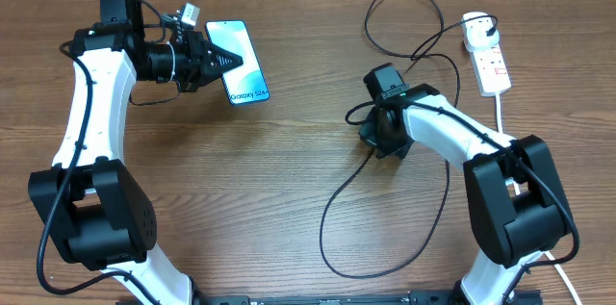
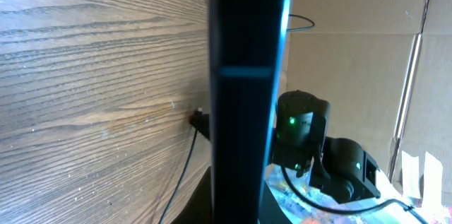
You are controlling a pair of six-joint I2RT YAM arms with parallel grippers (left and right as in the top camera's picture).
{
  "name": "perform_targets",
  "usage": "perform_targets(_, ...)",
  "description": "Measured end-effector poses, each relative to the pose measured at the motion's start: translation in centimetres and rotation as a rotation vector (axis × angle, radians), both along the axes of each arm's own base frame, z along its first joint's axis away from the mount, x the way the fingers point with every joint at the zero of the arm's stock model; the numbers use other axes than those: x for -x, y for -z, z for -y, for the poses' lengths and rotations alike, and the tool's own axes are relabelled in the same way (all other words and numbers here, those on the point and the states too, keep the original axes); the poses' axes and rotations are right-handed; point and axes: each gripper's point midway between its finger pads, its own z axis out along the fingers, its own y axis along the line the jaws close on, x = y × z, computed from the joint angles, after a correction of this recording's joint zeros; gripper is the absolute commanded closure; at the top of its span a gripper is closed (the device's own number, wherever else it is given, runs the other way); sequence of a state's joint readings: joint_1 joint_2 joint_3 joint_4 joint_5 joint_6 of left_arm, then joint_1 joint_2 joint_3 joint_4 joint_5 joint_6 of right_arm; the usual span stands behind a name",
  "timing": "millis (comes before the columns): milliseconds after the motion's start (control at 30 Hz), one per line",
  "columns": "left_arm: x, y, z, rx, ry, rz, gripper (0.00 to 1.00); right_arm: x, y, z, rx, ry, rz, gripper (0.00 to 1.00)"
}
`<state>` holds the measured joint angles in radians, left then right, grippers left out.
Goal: Plug charger to phone and switch on socket
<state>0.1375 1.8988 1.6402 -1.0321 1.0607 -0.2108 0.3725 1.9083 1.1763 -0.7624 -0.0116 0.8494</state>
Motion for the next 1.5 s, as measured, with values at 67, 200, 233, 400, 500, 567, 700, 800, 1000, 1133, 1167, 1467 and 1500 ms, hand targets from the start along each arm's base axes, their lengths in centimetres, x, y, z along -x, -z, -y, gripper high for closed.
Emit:
perform_targets(67, 0.0, 0.0, 0.0, 0.0, 0.0, 0.001, 0.96, -0.1, 0.0, 0.1, -0.015, -0.005, -0.003, 0.74)
perform_targets(200, 0.0, 0.0, 0.0, 0.0, 0.0, 0.0, 0.96, -0.1, -0.1, 0.0, -0.022, -0.02, -0.003, 0.73)
perform_targets(233, 0.0, 0.0, 0.0, 0.0, 0.0, 0.0, 0.96, -0.1, -0.1, 0.0, -0.022, -0.022, -0.004, 0.74)
perform_targets(400, 0.0, 0.0, 0.0, 0.0, 0.0, 0.0, 0.96, 0.0, 0.0, 0.1, -0.018, -0.029, -0.007, 0.82)
perform_targets(500, 0.0, 0.0, 0.0, 0.0, 0.0, 0.0, 0.96, 0.1, 0.0, 0.1, -0.014, -0.028, -0.01, 0.87)
perform_targets(567, 0.0, 0.0, 0.0, 0.0, 0.0, 0.0, 0.96, 0.1, 0.0, 0.2, -0.013, -0.028, -0.011, 0.9)
perform_targets(700, 0.0, 0.0, 0.0, 0.0, 0.0, -0.002, 0.96, 0.2, 0.0, 0.1, -0.021, -0.029, -0.015, 0.96)
perform_targets(800, 0.0, 0.0, 0.0, 0.0, 0.0, -0.001, 0.96, 0.5, 0.0, -0.2, -0.042, -0.042, -0.029, 0.96)
perform_targets(1000, 0.2, -0.9, 0.5, 0.061, 0.018, 0.008, 0.96, 1.9, -1.4, -3.4, -0.234, -0.21, -0.066, 0.96)
perform_targets(1133, 0.6, -2.4, 1.2, 0.155, 0.045, 0.021, 0.96, 3.2, -6.1, -7.6, -0.509, -0.399, -0.015, 0.96)
perform_targets(1167, 0.6, -2.8, 1.4, 0.178, 0.052, 0.025, 0.96, 3.4, -7.2, -8.3, -0.563, -0.435, 0.001, 0.96)
perform_targets(1467, 1.4, -6.5, 2.3, 0.388, 0.117, 0.069, 0.96, 7.2, -16.7, -13.3, -1.135, -0.728, 0.094, 0.96)
perform_targets(1500, 1.5, -6.6, 2.3, 0.399, 0.12, 0.07, 0.96, 7.5, -17.6, -13.5, -1.192, -0.759, 0.113, 0.96)
